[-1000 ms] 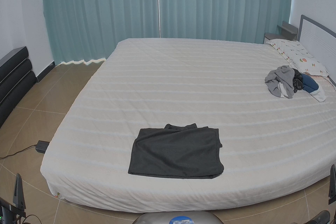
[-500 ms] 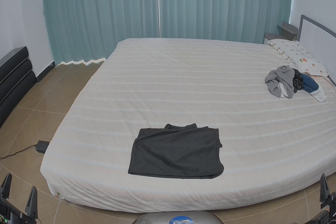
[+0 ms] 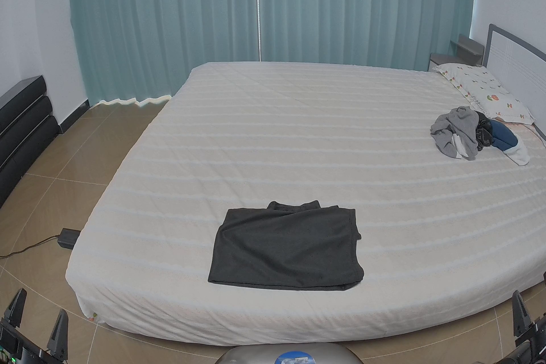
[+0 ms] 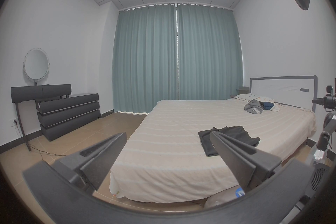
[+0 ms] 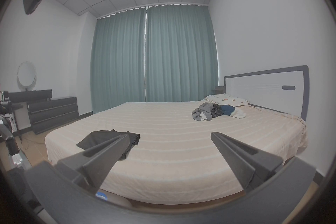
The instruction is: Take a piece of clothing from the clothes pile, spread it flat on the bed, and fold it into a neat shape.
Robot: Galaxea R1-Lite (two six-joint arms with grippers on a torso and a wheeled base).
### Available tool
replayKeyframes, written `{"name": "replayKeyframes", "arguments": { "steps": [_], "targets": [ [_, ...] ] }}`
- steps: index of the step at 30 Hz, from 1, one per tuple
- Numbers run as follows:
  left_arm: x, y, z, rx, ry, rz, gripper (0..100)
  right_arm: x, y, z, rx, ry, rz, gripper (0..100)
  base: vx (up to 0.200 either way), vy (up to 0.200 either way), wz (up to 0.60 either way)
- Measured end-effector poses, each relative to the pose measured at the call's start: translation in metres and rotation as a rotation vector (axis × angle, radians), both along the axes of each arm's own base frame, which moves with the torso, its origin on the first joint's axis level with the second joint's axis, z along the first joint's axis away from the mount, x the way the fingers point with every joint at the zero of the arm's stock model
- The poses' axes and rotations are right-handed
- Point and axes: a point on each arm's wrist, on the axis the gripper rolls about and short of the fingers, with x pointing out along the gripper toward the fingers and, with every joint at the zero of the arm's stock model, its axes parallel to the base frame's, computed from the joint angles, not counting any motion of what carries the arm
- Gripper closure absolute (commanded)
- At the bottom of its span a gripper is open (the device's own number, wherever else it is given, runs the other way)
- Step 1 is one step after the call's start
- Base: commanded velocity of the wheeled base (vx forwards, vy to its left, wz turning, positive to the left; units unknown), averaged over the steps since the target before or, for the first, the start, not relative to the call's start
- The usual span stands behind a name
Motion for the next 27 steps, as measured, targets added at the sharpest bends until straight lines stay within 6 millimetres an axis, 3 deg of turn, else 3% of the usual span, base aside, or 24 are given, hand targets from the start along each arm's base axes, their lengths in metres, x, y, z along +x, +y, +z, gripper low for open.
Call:
{"name": "replayKeyframes", "arguments": {
  "steps": [5,27],
  "targets": [
    [0.0001,0.0,0.0,-0.002,0.001,-0.001,0,0.0001,0.0016,-0.0033,-0.038,0.032,0.07,0,0.0,0.0,0.0],
    [0.0002,-0.0001,0.0001,0.003,0.002,-0.004,0,0.0002,0.0008,-0.004,-0.005,0.041,0.036,0,0.0,0.0,0.0]
  ]
}}
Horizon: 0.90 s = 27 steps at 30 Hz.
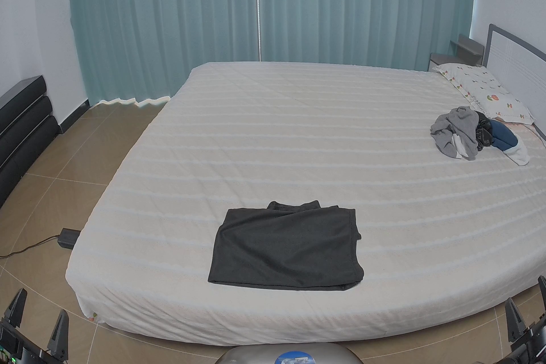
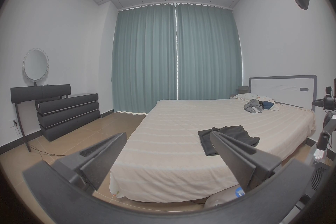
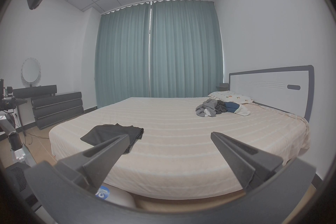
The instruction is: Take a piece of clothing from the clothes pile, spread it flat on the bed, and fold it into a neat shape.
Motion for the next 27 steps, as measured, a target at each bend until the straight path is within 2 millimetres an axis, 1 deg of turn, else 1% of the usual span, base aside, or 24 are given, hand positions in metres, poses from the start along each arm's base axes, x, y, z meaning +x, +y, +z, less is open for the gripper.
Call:
{"name": "replayKeyframes", "arguments": {
  "steps": [17,27],
  "targets": [
    [0.0,-0.0009,0.0,0.003,0.001,-0.044,0,0.0001,0.0002,0.0001,-0.006,0.0,0.011,0,0.0,0.0,0.0],
    [0.0001,-0.0008,-0.0001,0.007,0.002,-0.035,0,0.0001,0.0001,0.0001,-0.006,0.001,0.01,0,0.0,0.0,0.0]
  ]
}}
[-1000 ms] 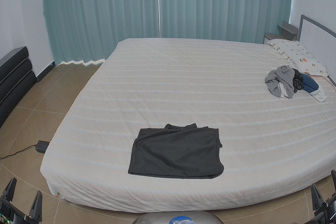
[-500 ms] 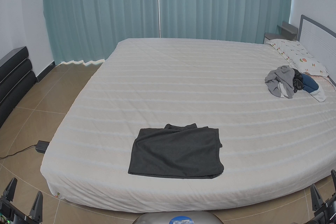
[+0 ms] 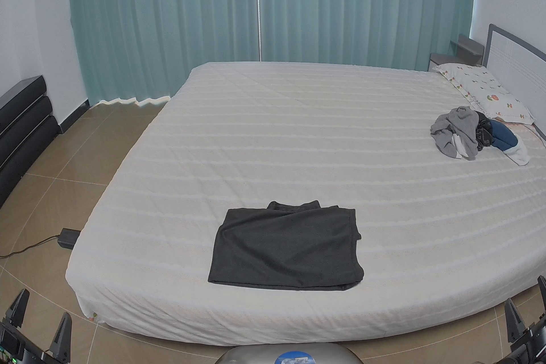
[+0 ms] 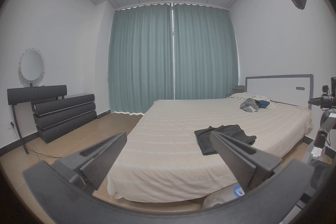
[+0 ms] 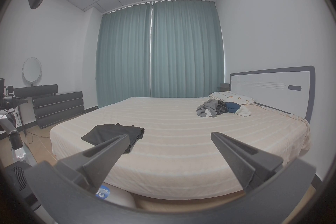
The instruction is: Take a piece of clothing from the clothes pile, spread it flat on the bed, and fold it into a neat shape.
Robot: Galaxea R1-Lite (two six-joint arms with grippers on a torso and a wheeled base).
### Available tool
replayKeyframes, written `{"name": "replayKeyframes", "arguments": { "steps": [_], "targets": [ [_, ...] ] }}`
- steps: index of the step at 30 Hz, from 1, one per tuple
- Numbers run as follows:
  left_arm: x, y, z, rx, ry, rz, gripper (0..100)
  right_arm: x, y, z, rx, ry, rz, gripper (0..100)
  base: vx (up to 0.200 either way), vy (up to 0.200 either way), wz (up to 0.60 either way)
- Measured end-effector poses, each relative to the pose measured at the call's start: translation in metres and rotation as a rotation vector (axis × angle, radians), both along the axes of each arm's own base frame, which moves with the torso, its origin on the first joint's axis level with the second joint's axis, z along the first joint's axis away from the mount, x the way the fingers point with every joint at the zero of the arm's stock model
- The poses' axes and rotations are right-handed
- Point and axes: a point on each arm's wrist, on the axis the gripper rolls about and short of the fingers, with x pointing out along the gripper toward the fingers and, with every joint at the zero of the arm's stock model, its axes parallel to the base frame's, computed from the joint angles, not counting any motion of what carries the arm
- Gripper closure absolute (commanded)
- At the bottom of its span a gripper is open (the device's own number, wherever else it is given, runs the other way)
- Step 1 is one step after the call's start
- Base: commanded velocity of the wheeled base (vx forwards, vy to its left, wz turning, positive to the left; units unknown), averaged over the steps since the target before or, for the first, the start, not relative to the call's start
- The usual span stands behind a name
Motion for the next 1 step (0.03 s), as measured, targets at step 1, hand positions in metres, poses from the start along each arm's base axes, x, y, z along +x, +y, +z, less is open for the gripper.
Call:
{"name": "replayKeyframes", "arguments": {
  "steps": [1],
  "targets": [
    [0.0,0.0,0.0,-0.002,0.0,0.001,0,0.0,0.0,0.0,0.0,0.0,0.0,0,0.0,0.0,0.0]
  ]
}}
